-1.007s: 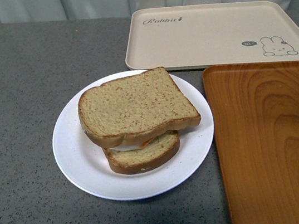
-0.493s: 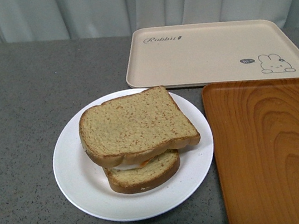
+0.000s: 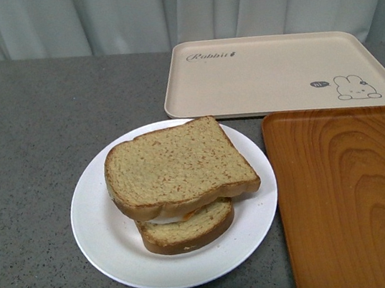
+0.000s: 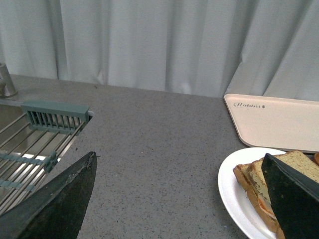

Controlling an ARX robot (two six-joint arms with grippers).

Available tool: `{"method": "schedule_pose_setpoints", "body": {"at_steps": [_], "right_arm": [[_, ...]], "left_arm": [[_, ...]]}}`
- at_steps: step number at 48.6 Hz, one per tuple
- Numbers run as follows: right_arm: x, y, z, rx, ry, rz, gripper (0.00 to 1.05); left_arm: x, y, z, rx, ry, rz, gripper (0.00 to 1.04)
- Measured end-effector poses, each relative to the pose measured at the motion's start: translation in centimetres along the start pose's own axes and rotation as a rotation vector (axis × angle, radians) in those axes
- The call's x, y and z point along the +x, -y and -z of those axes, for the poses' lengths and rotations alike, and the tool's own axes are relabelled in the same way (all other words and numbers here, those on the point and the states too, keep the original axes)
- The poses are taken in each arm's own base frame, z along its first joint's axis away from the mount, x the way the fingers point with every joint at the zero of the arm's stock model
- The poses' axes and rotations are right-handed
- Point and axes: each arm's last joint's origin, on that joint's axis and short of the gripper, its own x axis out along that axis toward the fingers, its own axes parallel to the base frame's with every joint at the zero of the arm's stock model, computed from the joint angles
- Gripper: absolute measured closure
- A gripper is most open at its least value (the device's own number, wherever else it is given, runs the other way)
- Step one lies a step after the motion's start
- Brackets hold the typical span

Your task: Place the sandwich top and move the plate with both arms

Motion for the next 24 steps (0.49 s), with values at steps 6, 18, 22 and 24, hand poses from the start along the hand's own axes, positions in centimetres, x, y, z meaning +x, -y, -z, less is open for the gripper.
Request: {"method": "schedule_pose_setpoints", "body": {"at_steps": [6,18,22,24], "right_arm": [[0.00,0.00,0.00,-0.002,0.000,0.000,0.98],[0.00,0.00,0.00,-0.002,0.000,0.000,0.63],[0.00,0.00,0.00,-0.002,0.000,0.000,0.47],[0.00,0.00,0.00,-0.002,0.000,0.000,0.40]], "left_arm": [[0.00,0.00,0.00,0.000,0.000,0.000,0.06],[0.00,0.00,0.00,0.000,0.000,0.000,0.06],[0.00,0.00,0.00,0.000,0.000,0.000,0.06],[0.00,0.00,0.00,0.000,0.000,0.000,0.06]]}}
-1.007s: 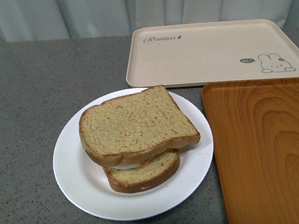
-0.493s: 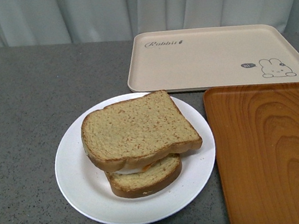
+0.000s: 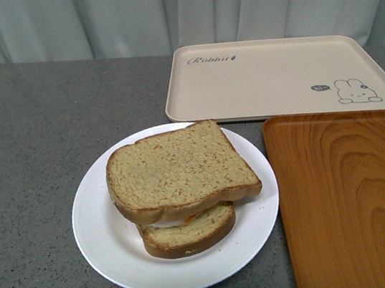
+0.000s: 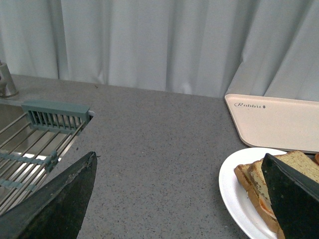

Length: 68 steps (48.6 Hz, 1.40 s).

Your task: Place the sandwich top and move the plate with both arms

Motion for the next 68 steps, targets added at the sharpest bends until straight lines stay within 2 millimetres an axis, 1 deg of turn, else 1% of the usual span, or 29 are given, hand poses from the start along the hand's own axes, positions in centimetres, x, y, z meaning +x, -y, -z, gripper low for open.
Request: {"method": "schedule_pose_setpoints", "body": {"at_steps": [5,6,9,10,12,14,16,17,19,21,24,26,31,36,39,46,51,58,63,68], "right_arm": [[0.0,0.0,0.0,0.000,0.000,0.000,0.24],[0.0,0.0,0.0,0.000,0.000,0.000,0.22],[0.0,0.0,0.0,0.000,0.000,0.000,0.08],[0.0,0.0,0.0,0.001,0.000,0.000,0.07],[0.0,0.0,0.0,0.001,0.000,0.000,0.09],[0.0,0.0,0.0,0.000,0.000,0.000,0.09],[0.0,0.0,0.0,0.000,0.001,0.000,0.09],[0.0,0.0,0.0,0.000,0.001,0.000,0.09],[0.0,0.0,0.0,0.000,0.000,0.000,0.09],[0.0,0.0,0.0,0.000,0.000,0.000,0.09],[0.0,0.0,0.0,0.000,0.001,0.000,0.09],[0.0,0.0,0.0,0.000,0.000,0.000,0.09],[0.0,0.0,0.0,0.000,0.000,0.000,0.09],[0.0,0.0,0.0,0.000,0.000,0.000,0.09],[0.0,0.0,0.0,0.000,0.000,0.000,0.09],[0.0,0.0,0.0,0.000,0.000,0.000,0.09],[0.0,0.0,0.0,0.000,0.000,0.000,0.09],[0.0,0.0,0.0,0.000,0.000,0.000,0.09],[0.0,0.0,0.0,0.000,0.000,0.000,0.09],[0.0,0.0,0.0,0.000,0.000,0.000,0.09]], "left_arm": [[0.0,0.0,0.0,0.000,0.000,0.000,0.06],[0.0,0.0,0.0,0.000,0.000,0.000,0.06],[0.0,0.0,0.0,0.000,0.000,0.000,0.06],[0.0,0.0,0.0,-0.006,-0.005,-0.004,0.06],[0.0,0.0,0.2,-0.098,-0.071,-0.036,0.06],[0.1,0.1,0.5,-0.278,-0.144,-0.057,0.06],[0.1,0.2,0.7,-0.367,-0.165,-0.057,0.06],[0.1,0.2,0.8,-0.456,-0.177,-0.053,0.06],[0.2,0.3,0.9,-0.574,-0.191,-0.051,0.06],[0.6,0.3,1.0,-0.751,-0.200,-0.078,0.06],[1.1,0.4,1.0,-0.823,-0.202,-0.092,0.06],[1.9,0.7,1.0,-0.884,-0.207,-0.085,0.06],[4.0,1.1,1.1,-0.927,-0.224,-0.093,0.06],[5.8,1.0,1.1,-0.932,-0.230,-0.113,0.06],[6.6,0.9,1.3,-0.936,-0.241,-0.126,0.06],[7.9,0.3,2.0,-0.943,-0.261,-0.175,0.06],[9.0,-0.1,2.9,-0.939,-0.289,-0.257,0.06],[10.8,0.4,3.6,-0.953,-0.304,-0.278,0.06],[11.9,0.7,4.9,-0.971,-0.337,-0.298,0.06],[12.6,1.0,6.1,-0.971,-0.367,-0.332,0.06]]}}
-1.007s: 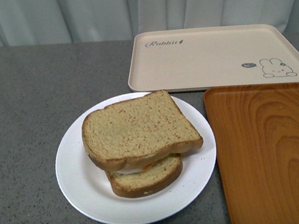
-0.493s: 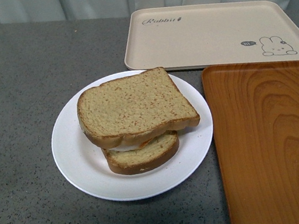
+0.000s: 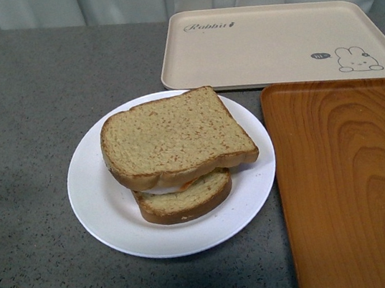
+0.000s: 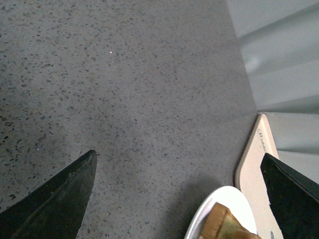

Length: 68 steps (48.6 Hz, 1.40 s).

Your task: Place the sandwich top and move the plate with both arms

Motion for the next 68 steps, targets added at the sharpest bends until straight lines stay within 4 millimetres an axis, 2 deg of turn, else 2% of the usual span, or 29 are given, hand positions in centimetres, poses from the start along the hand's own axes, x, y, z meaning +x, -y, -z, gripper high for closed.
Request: {"method": "schedule_pose_setpoints", "body": {"at_steps": [13,28,37,46,53,68], "right_arm": [[0.0,0.0,0.0,0.000,0.000,0.000,0.09],[0.0,0.0,0.0,0.000,0.000,0.000,0.09],[0.0,0.0,0.0,0.000,0.000,0.000,0.09],[0.0,0.0,0.0,0.000,0.000,0.000,0.09],[0.0,0.0,0.0,0.000,0.000,0.000,0.09],[0.0,0.0,0.0,0.000,0.000,0.000,0.09]], "left_arm": [[2.0,0.4,2.3,0.016,-0.057,-0.007,0.06],[3.0,-0.2,3.9,0.045,-0.099,-0.048,0.06],[2.9,0.3,5.0,0.041,-0.137,-0.018,0.06],[2.3,0.9,7.4,0.020,-0.219,0.001,0.06],[2.1,1.5,8.6,-0.010,-0.246,0.019,0.06],[1.7,2.2,9.8,-0.038,-0.289,0.038,0.06]]}}
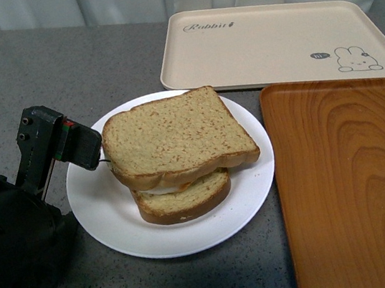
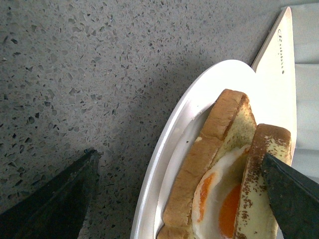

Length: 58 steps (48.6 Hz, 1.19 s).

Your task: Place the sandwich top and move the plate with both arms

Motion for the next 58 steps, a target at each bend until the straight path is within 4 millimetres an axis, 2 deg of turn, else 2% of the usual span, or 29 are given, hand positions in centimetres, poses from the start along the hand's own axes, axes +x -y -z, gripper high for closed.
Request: {"method": "schedule_pose_setpoints", "body": {"at_steps": [2,10,11,16,21,26,39,48,55,58], "right_arm": [[0.0,0.0,0.0,0.000,0.000,0.000,0.09],[0.0,0.0,0.0,0.000,0.000,0.000,0.09],[0.0,0.0,0.0,0.000,0.000,0.000,0.09],[0.0,0.0,0.0,0.000,0.000,0.000,0.09],[0.0,0.0,0.0,0.000,0.000,0.000,0.09],[0.0,0.0,0.0,0.000,0.000,0.000,0.09],[0.0,0.0,0.0,0.000,0.000,0.000,0.09],[0.0,0.0,0.0,0.000,0.000,0.000,0.09],[0.0,0.0,0.0,0.000,0.000,0.000,0.09],[0.0,0.0,0.0,0.000,0.000,0.000,0.09]], "left_arm": [[0.0,0.0,0.0,-0.001,0.000,-0.003,0.10],[0.2,-0.5,0.0,-0.021,-0.002,-0.034,0.39],[0.2,-0.6,0.0,-0.023,-0.002,-0.037,0.45],[0.2,-0.6,0.0,-0.028,-0.001,-0.035,0.62],[0.2,-0.6,0.0,-0.032,-0.001,-0.031,0.85],[0.1,-0.3,-0.2,-0.051,0.004,-0.003,1.01],[-0.1,0.0,-0.7,-0.064,0.023,0.024,1.01],[-0.4,0.7,-1.9,-0.050,0.069,0.057,1.01],[0.4,1.9,-2.6,-0.037,0.093,0.067,1.01],[1.0,3.0,-2.9,-0.026,0.110,0.090,1.01]]}}
